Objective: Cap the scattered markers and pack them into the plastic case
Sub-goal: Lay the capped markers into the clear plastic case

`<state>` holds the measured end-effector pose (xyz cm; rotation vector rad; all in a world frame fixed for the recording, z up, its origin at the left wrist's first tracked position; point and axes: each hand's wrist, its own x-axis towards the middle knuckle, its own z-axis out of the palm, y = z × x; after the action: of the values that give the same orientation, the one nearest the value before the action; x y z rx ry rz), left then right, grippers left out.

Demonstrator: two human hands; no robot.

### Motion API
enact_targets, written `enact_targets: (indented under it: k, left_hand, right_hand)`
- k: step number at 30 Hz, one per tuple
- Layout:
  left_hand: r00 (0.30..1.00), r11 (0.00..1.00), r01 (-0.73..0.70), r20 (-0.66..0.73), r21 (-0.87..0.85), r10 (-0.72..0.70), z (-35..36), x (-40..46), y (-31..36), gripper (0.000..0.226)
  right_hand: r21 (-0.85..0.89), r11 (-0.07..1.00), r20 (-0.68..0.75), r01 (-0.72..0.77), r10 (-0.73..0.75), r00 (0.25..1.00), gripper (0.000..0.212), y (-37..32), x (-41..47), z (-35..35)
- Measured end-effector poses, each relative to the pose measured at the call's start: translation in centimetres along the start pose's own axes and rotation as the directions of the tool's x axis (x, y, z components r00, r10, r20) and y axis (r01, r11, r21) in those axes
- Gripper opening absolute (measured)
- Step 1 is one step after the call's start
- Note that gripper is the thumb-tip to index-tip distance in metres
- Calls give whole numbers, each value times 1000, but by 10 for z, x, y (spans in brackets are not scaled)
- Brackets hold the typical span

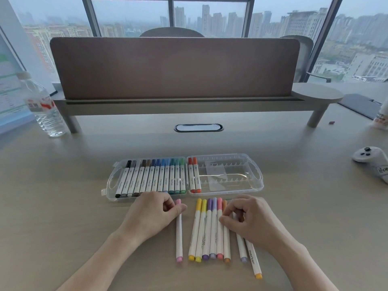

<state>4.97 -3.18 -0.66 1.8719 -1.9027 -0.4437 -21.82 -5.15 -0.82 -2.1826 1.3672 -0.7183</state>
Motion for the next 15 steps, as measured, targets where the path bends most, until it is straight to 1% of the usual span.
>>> enact_targets:
  k: [9, 15]
  left_hand:
    - [999, 999, 48, -2, 21, -48, 1, -2, 7, 34]
    - [998, 998, 67, -7, 18, -66, 2, -2, 11, 32]
  right_hand:
    - [-16, 1000, 6, 1, -1, 1000, 5, 0, -1, -2]
    - [-10, 1000, -27, -1, 0, 1000, 8, 3, -1, -5]
